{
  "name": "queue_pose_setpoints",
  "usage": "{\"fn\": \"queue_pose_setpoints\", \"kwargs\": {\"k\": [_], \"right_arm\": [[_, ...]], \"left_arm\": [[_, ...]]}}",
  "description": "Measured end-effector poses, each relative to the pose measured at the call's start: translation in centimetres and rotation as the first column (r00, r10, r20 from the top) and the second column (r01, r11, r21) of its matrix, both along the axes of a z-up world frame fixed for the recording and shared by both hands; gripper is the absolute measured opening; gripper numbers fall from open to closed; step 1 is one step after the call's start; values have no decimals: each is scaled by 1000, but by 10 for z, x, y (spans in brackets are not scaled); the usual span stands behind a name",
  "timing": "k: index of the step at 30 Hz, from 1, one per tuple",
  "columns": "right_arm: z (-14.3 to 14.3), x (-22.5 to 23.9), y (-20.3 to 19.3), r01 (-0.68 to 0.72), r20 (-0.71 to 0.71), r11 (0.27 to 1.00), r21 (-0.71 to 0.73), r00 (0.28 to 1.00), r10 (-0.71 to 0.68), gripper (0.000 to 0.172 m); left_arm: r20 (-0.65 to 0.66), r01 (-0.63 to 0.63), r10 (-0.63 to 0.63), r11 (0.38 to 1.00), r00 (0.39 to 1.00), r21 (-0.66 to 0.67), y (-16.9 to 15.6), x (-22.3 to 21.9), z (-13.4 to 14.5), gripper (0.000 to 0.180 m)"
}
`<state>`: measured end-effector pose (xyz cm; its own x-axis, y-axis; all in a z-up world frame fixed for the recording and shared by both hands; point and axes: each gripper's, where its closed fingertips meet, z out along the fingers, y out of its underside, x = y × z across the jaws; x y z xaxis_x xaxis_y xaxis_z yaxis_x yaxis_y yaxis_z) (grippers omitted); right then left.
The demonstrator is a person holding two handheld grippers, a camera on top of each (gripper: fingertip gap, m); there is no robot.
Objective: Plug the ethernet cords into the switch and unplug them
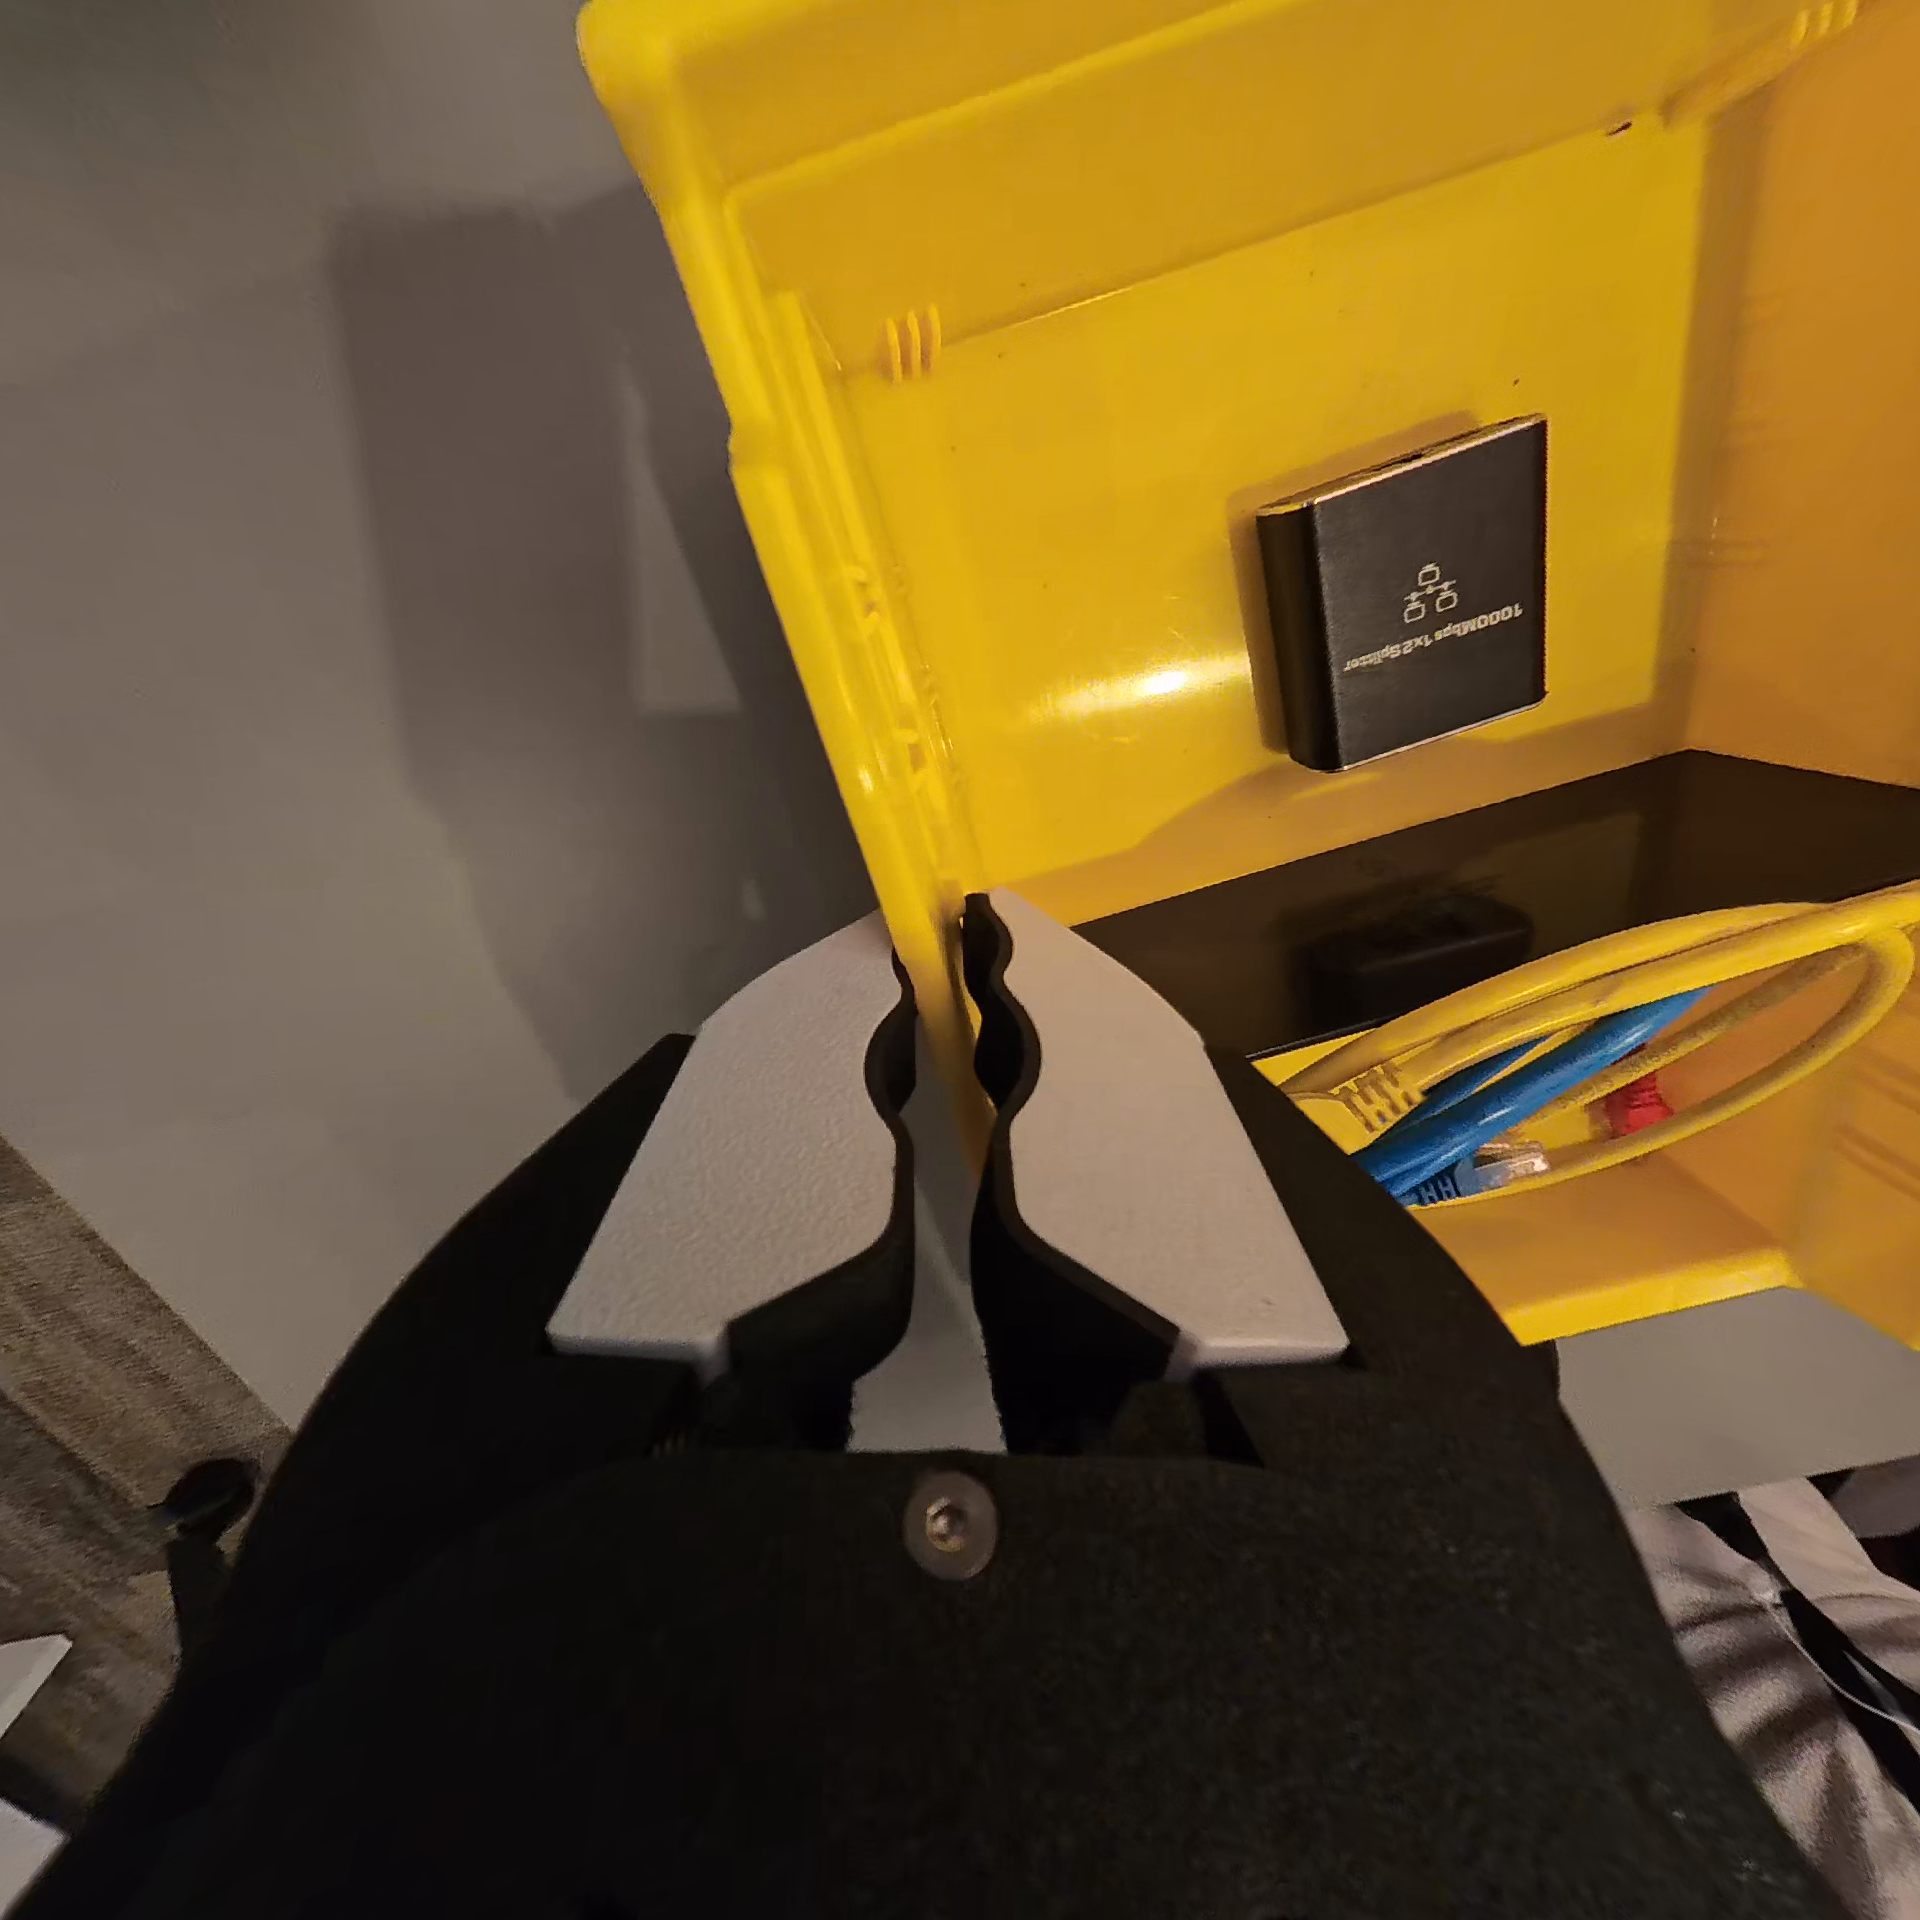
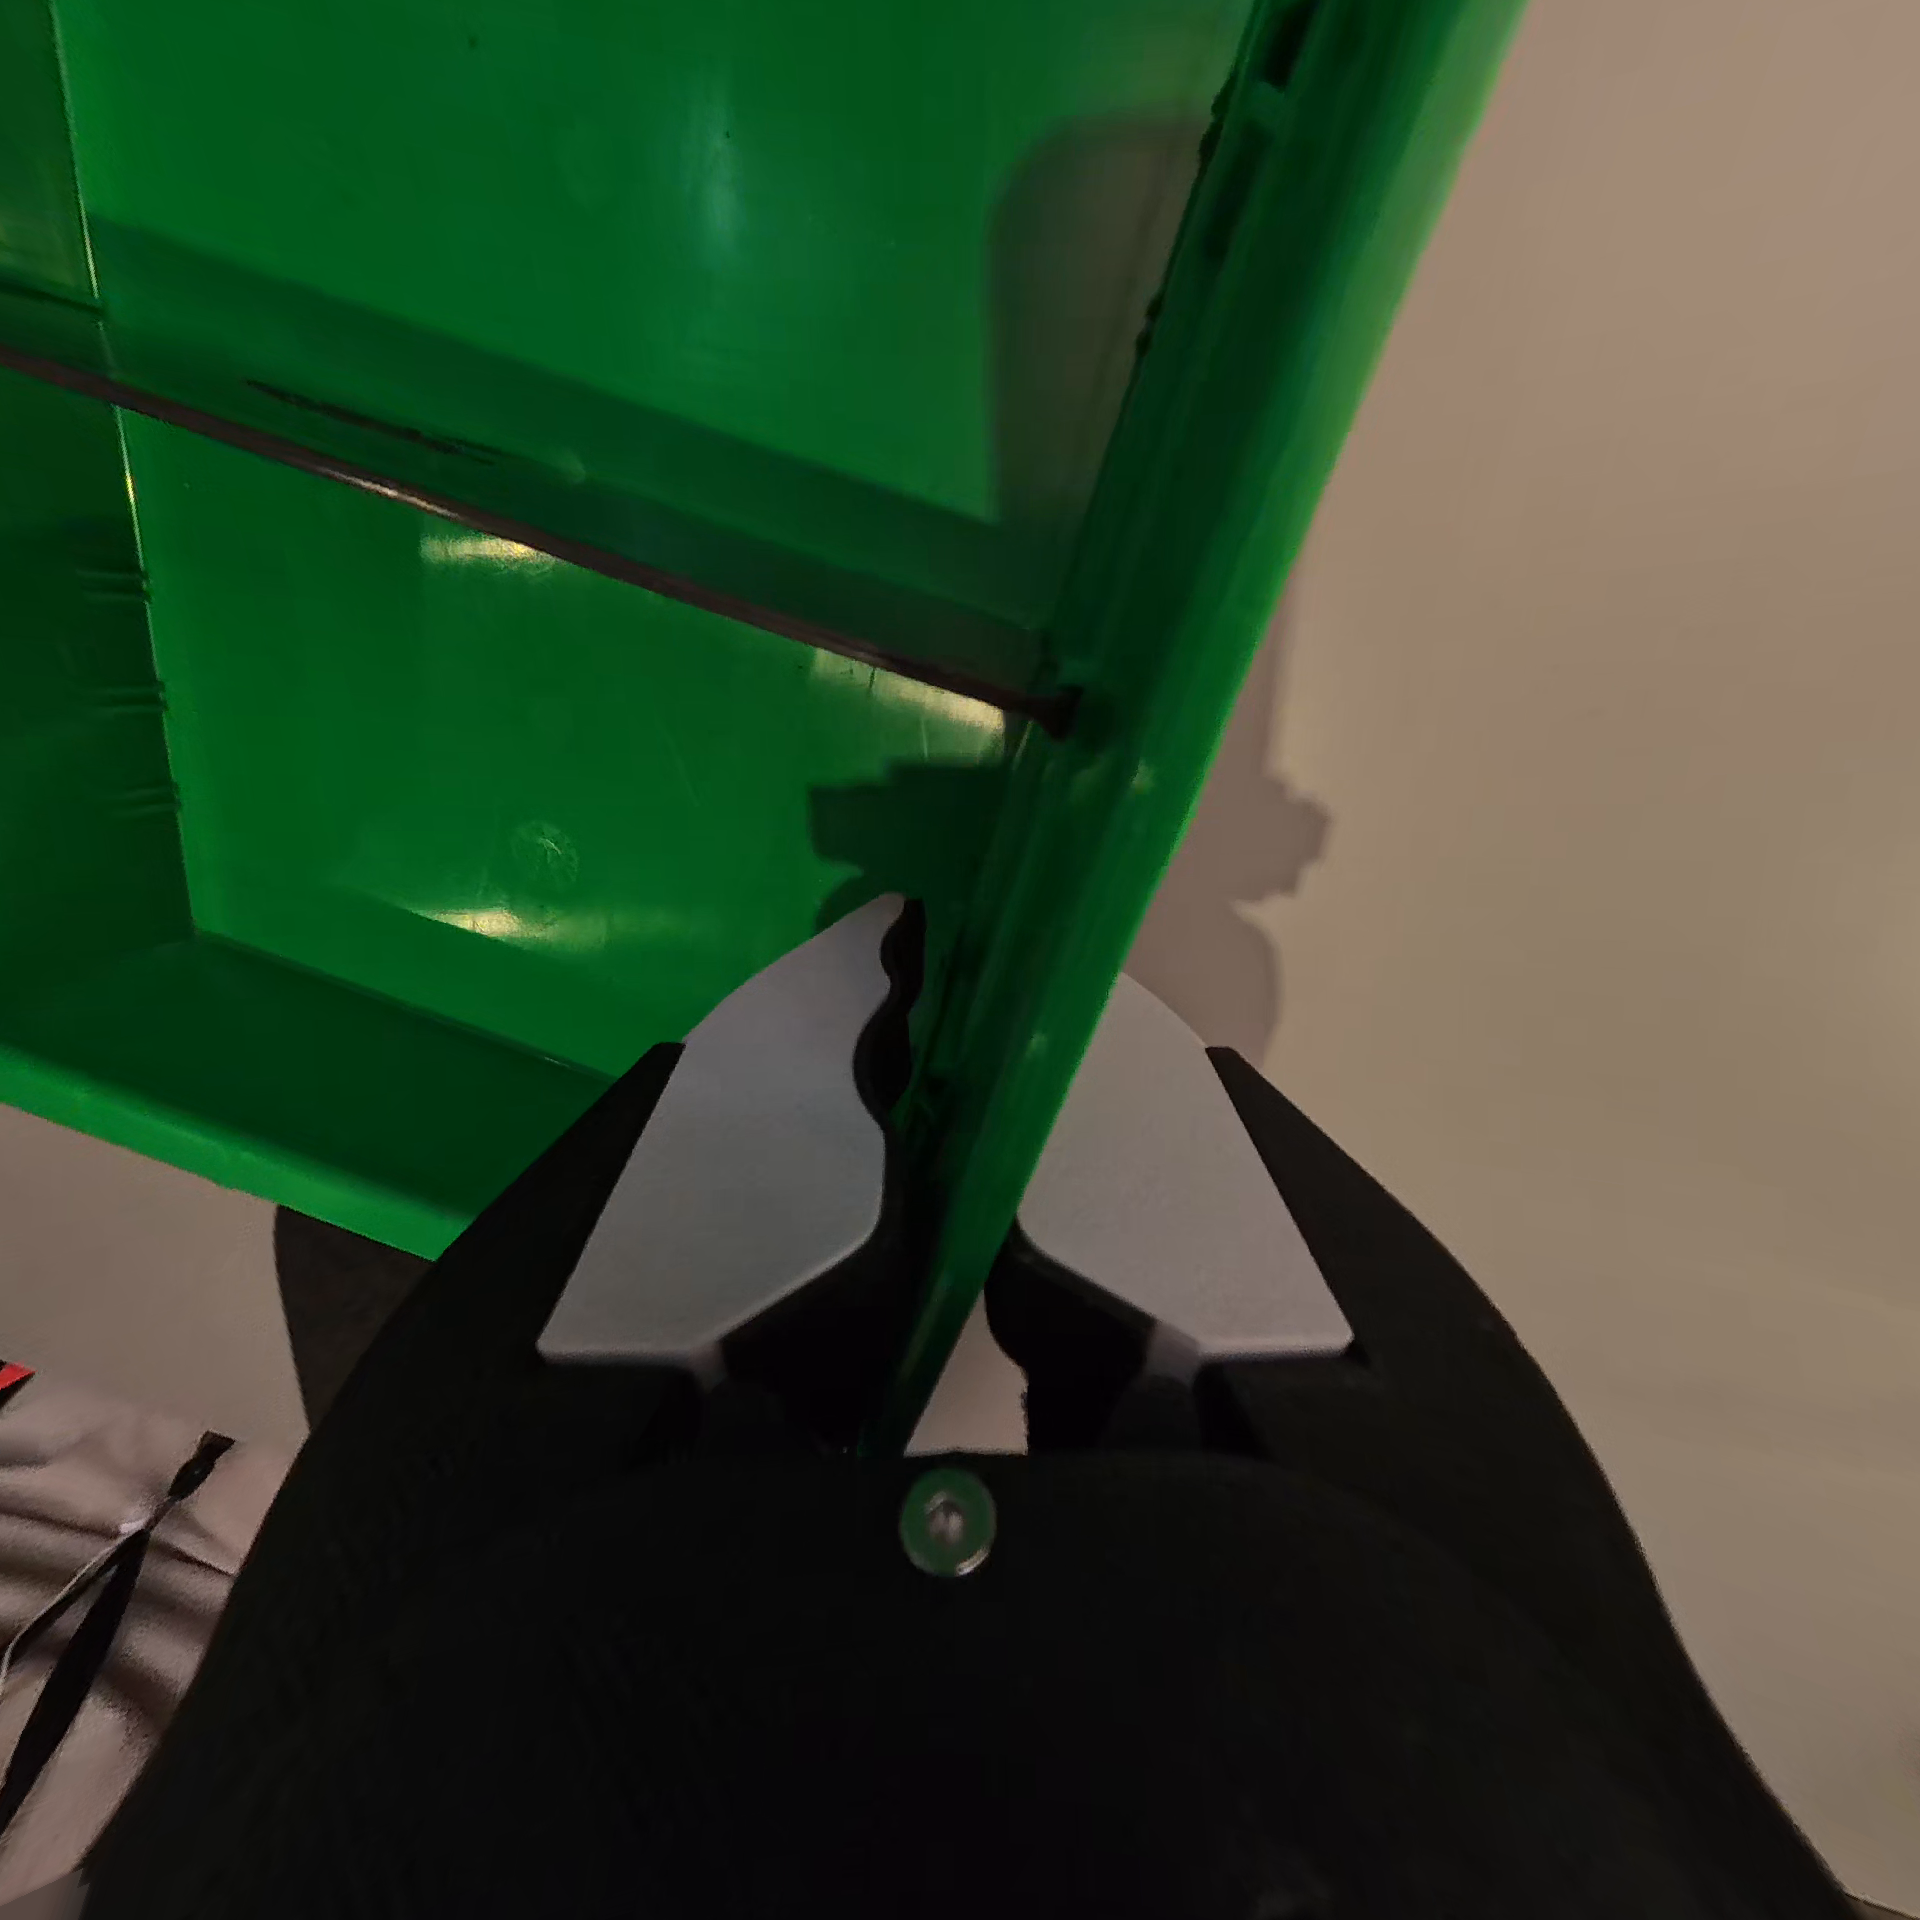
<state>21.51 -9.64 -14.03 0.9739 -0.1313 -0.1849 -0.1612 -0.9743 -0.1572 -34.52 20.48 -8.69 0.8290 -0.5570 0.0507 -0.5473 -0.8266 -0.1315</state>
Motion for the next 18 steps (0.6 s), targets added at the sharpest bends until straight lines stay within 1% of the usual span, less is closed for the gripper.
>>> {"fn": "queue_pose_setpoints", "kwargs": {"k": [8,12,18], "right_arm": [[0,-7,2,-1,5,1000,-8,1000,1,11],[0,-8,3,-15,6,1000,-7,1000,15,12],[0,-16,9,-87,16,996,-14,996,87,11]], "left_arm": [[-2,20,-20,1000,1000,-15,3,-2,0,5],[-15,28,-27,999,1000,26,11,-4,0,6],[-9,20,-20,998,1000,62,11,-5,-1,7]]}}
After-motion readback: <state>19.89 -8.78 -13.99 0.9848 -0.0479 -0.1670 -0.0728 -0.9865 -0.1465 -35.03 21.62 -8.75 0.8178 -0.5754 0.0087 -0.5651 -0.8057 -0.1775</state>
